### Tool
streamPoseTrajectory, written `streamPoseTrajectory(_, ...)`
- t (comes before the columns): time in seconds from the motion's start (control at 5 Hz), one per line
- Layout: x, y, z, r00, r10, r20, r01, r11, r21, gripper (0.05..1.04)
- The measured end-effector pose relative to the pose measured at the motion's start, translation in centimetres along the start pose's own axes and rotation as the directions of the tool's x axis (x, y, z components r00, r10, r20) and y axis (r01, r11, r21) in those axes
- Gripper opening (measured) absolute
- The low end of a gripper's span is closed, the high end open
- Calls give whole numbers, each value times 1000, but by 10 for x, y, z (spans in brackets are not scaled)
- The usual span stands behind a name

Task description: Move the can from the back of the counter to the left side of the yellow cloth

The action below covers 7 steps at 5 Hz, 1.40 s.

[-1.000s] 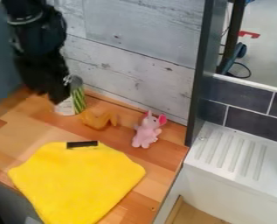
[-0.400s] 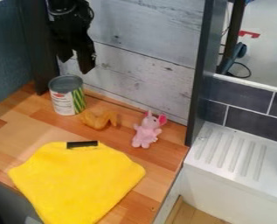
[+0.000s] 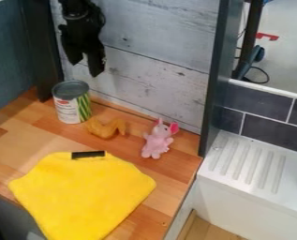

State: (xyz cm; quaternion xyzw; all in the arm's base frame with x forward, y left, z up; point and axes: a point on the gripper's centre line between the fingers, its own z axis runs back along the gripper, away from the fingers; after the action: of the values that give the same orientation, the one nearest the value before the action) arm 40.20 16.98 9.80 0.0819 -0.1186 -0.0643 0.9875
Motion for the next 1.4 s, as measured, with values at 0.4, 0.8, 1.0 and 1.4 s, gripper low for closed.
streamPoseTrajectory(0.4,-7,16,-26,996,38,-84,-36,999,33,1000)
streamPoseTrajectory(0.8,-5,17,-28,996,62,-71,-62,998,1,1000)
streamPoseTrajectory(1.0,-12,12,-28,996,59,-72,-60,998,-2,1000)
streamPoseTrajectory(1.4,-62,-17,-22,980,-97,-176,96,995,-18,1000)
